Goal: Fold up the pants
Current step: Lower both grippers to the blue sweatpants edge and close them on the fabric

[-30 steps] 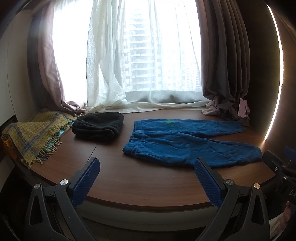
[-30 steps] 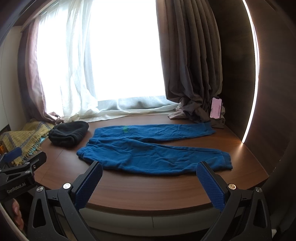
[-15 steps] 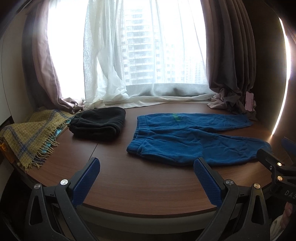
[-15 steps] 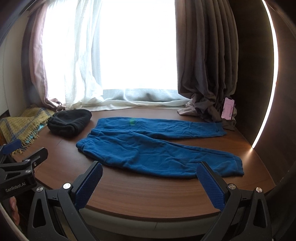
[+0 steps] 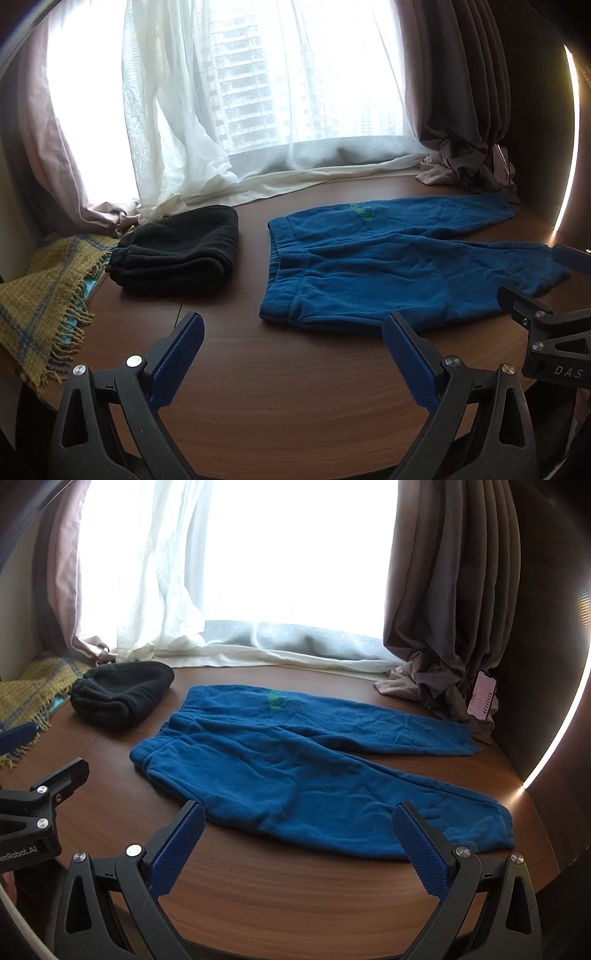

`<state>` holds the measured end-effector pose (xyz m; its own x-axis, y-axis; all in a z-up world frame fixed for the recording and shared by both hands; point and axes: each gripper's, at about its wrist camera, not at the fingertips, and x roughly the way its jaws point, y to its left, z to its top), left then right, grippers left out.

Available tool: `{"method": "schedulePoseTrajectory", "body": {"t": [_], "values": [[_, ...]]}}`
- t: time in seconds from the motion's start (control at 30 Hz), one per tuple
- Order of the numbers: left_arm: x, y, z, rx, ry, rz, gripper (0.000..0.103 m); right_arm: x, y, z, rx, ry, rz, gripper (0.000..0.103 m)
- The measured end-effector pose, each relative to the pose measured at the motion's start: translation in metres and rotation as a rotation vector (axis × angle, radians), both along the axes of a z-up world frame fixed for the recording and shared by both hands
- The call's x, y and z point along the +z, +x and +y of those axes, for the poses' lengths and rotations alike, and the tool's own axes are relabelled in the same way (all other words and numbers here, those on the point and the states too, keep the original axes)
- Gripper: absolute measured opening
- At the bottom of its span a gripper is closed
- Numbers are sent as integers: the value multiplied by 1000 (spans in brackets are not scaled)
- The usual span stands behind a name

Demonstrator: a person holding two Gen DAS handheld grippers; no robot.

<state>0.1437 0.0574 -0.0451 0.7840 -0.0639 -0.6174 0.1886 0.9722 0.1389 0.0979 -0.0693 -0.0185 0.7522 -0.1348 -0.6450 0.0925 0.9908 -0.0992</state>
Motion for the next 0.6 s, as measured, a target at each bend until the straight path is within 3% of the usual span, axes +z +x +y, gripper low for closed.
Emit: {"method": "schedulePoseTrajectory", "body": {"t": [0.23, 0.6], "values": [[-34, 27, 11, -106, 45, 36, 91, -26, 22, 15, -50, -30, 93, 102], [-77, 48, 9, -251, 134, 91, 88, -63, 35, 22, -87, -74, 206, 101]]}}
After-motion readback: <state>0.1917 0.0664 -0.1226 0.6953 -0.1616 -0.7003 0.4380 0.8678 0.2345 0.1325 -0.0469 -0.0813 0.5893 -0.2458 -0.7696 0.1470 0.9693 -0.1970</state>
